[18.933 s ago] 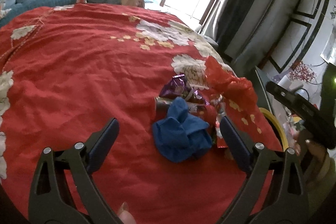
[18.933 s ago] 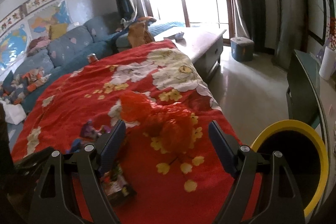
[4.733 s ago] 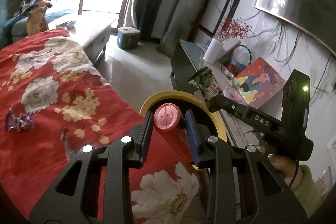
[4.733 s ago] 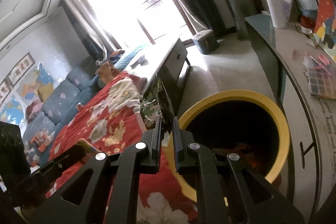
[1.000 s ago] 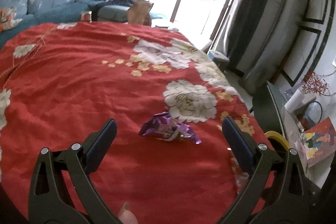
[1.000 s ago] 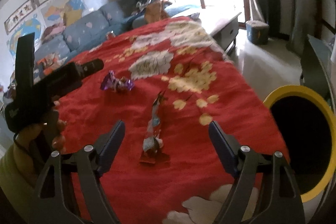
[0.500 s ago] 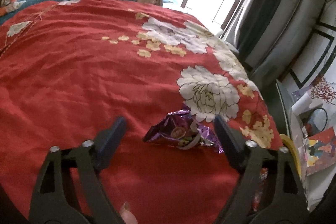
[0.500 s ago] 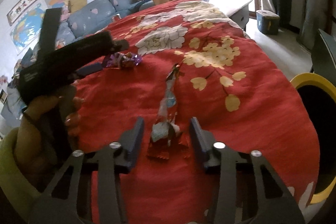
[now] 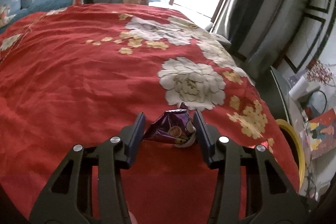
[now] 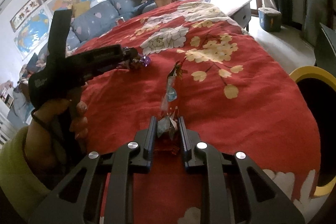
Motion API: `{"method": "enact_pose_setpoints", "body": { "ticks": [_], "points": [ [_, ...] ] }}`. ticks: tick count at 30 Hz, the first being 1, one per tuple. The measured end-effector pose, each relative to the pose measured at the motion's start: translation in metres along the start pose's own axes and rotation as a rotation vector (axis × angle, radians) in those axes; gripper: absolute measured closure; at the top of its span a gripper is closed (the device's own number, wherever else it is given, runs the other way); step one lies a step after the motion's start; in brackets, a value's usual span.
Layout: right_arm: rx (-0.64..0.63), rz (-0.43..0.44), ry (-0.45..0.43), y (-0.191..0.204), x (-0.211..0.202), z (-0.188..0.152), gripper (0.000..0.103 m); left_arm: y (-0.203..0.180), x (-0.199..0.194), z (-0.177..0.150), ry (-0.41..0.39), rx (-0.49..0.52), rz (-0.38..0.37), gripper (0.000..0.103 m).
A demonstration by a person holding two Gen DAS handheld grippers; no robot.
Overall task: Collect trash
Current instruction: 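Grasp the purple wrapper with the left tool while the right tool grasps the long wrapper, then carry both wrappers with both tools over the yellow bin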
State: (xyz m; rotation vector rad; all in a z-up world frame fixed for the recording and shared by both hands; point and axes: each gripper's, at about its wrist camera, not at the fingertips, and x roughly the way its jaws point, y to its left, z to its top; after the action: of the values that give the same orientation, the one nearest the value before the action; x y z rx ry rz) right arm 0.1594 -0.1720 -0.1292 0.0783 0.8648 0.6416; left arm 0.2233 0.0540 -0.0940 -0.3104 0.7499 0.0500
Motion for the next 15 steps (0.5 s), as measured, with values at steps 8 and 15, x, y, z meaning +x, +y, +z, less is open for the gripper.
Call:
{"method": "enact_pose_setpoints", "body": {
  "ticks": [8,15],
  "points": [
    [0.046,-0.022,-0.061,-0.014,-0.023,0.002,0.084,-0.027,-0.013,-0.009,-0.007,0.069,-0.051,0.066],
    [0.093,-0.049,-0.108,-0.031,-0.043,0.006,0.084,-0.047,-0.024,-0.013,-0.017,0.112,-0.086,0.066]
  ]
}}
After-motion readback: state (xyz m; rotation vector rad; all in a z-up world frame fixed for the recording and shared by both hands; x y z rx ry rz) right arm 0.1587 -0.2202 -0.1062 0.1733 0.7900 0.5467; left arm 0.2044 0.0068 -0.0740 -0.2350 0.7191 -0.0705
